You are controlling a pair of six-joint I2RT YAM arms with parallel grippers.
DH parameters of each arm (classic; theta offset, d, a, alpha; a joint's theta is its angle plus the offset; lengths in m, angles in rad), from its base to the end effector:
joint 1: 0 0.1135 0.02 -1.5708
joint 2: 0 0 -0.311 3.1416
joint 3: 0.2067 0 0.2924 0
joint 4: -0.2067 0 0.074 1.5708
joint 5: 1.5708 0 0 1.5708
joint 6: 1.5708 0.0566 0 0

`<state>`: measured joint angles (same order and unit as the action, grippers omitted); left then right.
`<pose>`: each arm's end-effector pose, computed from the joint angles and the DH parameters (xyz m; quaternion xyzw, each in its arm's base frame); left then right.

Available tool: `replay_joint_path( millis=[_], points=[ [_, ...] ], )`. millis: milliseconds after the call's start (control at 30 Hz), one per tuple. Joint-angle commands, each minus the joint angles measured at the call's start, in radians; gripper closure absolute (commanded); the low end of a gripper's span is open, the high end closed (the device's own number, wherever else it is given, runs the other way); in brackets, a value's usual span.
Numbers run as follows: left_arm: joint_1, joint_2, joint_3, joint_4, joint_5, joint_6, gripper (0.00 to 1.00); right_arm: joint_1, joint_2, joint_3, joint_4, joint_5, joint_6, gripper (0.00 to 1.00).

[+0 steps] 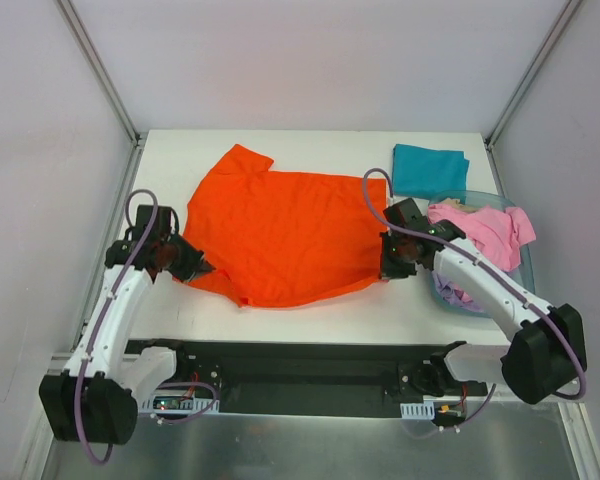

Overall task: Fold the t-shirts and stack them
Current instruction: Fold the flattened tshirt in 1/3 of the way

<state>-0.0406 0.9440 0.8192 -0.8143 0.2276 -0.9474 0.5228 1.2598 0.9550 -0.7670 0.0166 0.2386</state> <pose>0.2046 -0.0211 0.2851 -0.3819 0.8644 -0.2414 0.2205 0.2416 0.1382 0.2663 -0.1352 0.9595 0.0843 0.2322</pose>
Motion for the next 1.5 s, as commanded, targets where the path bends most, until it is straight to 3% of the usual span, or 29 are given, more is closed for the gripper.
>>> replay_joint_path(
  millis=[0, 567, 1000, 1367, 1400, 1433, 1467],
  points=[
    [-0.008, 0.114, 0.145, 0.115, 0.023, 0.070, 1.00, -0.036, 0.056, 0.097, -0.017, 0.020, -0.035, 0.99],
    [-0.005, 0.495, 0.458, 0.187, -0.063, 0.200, 1.00, -0.150, 0.314, 0.315, -0.032, 0.014, -0.116, 0.99],
    [-0.001, 0.877, 0.730, 0.213, 0.024, 0.381, 1.00, -0.204, 0.400, 0.344, -0.032, -0.004, -0.114, 0.99],
    [0.013, 1.024, 0.854, 0.210, 0.003, 0.424, 1.00, -0.242, 0.490, 0.384, -0.055, 0.017, -0.056, 0.87],
    [0.016, 1.029, 0.856, 0.208, -0.007, 0.424, 0.99, -0.244, 0.493, 0.384, -0.057, 0.019, -0.050, 0.86],
    [0.019, 1.033, 0.859, 0.210, -0.011, 0.430, 0.96, -0.244, 0.495, 0.387, -0.057, 0.020, -0.050, 0.79],
    [0.019, 1.039, 0.870, 0.210, -0.007, 0.438, 0.81, -0.245, 0.495, 0.393, -0.055, 0.025, -0.048, 0.73]
  ],
)
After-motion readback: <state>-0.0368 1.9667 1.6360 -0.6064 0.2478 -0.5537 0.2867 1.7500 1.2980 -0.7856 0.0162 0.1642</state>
